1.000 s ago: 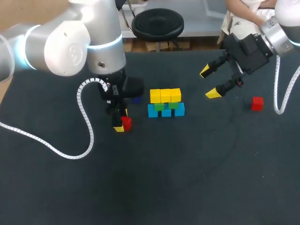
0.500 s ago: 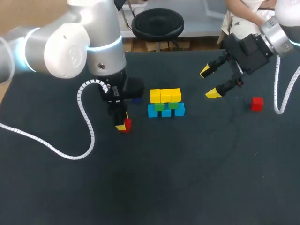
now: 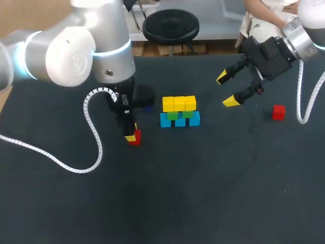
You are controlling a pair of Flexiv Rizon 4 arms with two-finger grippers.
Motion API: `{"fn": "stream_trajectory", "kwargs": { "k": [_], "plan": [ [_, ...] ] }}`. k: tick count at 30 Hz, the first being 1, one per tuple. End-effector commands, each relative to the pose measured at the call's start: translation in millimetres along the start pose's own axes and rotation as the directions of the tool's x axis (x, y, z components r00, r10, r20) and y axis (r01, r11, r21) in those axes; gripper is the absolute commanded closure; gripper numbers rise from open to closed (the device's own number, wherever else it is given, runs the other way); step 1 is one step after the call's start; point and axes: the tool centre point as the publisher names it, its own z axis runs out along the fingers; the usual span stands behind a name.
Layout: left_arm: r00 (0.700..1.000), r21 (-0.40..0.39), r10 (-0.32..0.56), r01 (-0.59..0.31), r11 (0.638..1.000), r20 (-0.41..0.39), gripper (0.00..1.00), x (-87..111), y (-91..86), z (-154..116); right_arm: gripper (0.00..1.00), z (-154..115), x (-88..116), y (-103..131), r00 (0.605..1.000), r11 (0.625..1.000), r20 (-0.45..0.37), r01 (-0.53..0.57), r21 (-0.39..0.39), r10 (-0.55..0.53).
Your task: Place the blue cubes, place green cubes on the blue cubes, place the yellow cubes on the green cubes, then place the red cubes on the yellow cubes, and place purple cube on the red cubes.
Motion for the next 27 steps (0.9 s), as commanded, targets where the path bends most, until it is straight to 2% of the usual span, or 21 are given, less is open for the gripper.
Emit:
{"fn": "stream_trajectory", "kwargs": {
  "k": [1, 6, 15, 17, 27],
  "plan": [
    [0.997, -0.008, -0.08, 0.08, 0.997, 0.007, 1.0, 10.3, -0.6, -8, 0.0, 0, 0, 1, 1.0, 1.0, 0.0, 0.0, 0.003, 0.0],
    [0.99, -0.039, -0.138, 0.137, 0.99, -0.022, 1.0, 15.8, -5.3, -24, 0.0, 0, 0, 1, 1.0, 1.0, 0.0, 0.0, 0.003, 0.0],
    [0.984, -0.086, -0.16, 0.154, 0.984, -0.076, 1.0, 16.4, -9.4, -48, 0.0, 0, 0, 1, 1.0, 1.0, 0.0, 0.0, 0.003, 0.0],
    [0.988, -0.103, -0.146, 0.141, 0.985, -0.042, 1.0, 16.7, -8.6, -51, 0.0, 0, 0, 1, 1.0, 1.0, 0.0, 0.0, 0.003, 0.0],
    [0.989, -0.176, -0.144, 0.138, 0.975, -0.018, 1.0, 5.9, -12.3, -86, 0.0, 0, 0, 1, 1.0, 1.0, 0.0, 0.0, 0.003, 0.0]
  ]
}}
